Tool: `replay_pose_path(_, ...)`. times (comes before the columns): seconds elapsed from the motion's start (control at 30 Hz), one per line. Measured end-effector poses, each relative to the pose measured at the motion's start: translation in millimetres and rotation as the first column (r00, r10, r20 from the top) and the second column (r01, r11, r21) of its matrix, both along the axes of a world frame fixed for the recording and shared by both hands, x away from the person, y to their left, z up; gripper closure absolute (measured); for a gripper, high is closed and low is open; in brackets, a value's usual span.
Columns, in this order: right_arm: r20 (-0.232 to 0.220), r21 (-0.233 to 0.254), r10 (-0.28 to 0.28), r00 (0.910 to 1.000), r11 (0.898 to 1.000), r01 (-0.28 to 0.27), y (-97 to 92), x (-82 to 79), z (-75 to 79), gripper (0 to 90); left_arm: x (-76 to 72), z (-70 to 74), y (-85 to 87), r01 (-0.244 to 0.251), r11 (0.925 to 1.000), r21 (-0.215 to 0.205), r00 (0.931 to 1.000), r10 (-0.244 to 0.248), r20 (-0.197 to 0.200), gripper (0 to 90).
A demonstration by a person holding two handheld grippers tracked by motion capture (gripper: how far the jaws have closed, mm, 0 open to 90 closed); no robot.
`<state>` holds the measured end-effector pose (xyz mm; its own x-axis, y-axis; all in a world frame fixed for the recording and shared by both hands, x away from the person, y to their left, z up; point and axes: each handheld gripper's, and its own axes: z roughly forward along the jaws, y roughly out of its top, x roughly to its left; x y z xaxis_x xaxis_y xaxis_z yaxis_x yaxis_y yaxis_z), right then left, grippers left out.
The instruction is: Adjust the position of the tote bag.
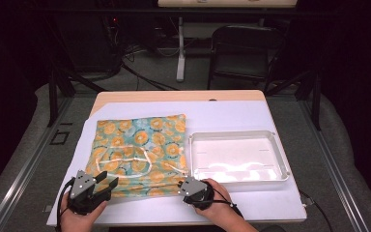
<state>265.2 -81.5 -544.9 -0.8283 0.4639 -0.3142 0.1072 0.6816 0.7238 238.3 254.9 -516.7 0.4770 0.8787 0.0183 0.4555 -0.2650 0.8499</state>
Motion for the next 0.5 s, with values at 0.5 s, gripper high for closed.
replay_pose_path(0.5, 0.015, 0.102, -0.025, 0.9996, 0.994, 0.023, -8.6, -3.2, 13.1, 90.0, -3.7, 1.7, -12.8, 0.064, 0.9979, 0.012, 0.9977, -0.064, 0.021, 51.0)
